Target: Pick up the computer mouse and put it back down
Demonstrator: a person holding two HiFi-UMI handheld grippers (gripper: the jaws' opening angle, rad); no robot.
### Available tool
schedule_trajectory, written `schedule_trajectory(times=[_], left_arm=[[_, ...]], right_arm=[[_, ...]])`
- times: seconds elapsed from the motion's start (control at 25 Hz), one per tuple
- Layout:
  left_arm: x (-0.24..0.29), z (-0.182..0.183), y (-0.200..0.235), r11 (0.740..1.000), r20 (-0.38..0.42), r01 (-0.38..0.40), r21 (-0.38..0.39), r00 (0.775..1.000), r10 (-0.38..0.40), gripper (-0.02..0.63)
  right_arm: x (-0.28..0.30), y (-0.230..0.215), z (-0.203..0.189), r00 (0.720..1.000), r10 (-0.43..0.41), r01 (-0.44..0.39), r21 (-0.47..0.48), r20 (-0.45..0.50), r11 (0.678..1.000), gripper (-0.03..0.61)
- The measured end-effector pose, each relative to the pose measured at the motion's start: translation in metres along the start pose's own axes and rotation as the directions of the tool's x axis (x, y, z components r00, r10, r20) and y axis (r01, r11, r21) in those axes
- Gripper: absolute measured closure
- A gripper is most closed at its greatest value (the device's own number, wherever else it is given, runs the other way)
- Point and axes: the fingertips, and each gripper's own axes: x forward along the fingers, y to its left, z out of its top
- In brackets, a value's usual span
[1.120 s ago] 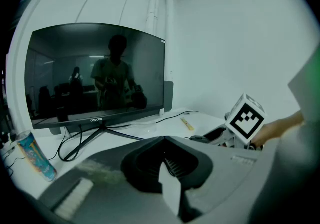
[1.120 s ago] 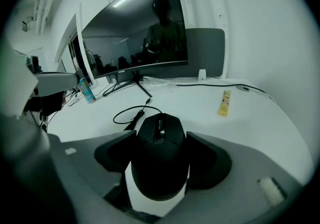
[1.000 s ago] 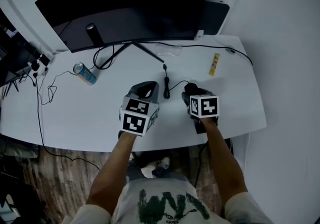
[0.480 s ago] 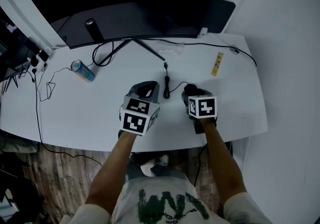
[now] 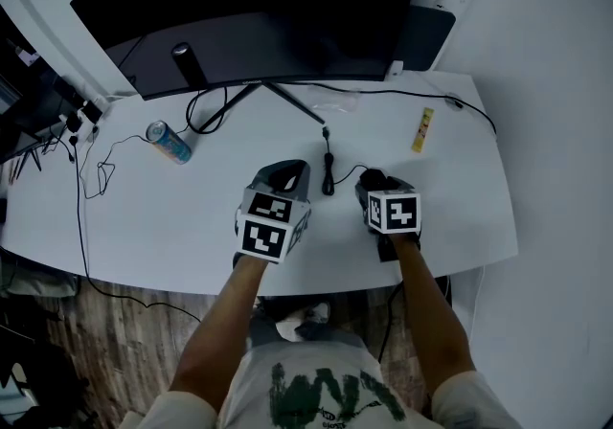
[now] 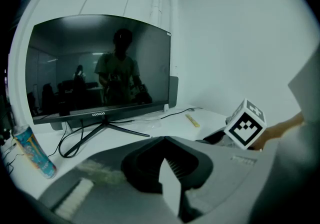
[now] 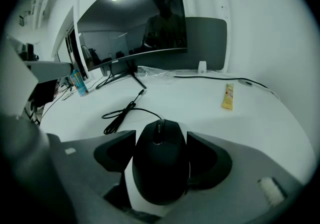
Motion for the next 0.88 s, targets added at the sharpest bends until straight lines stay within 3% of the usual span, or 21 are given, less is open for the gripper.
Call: schedule_trajectory(times=[0.32, 0.88], left_arm=[[-0.019, 0.011, 0.014, 1.0, 0.025, -0.017, -0.003, 1.0, 0.018, 0.611], [-0.066, 0.045, 0.042, 1.0, 0.094, -0.013, -0.011, 0.995, 0.014, 0.611]], right_arm=[[-0.022, 0.008, 0.029, 0.997, 0.008, -0.009, 0.018, 0.076, 1.0, 0.265], [-0.097, 0.082, 0.112, 0.963, 0.083, -0.07, -0.059, 0.255, 0.996, 0.372]])
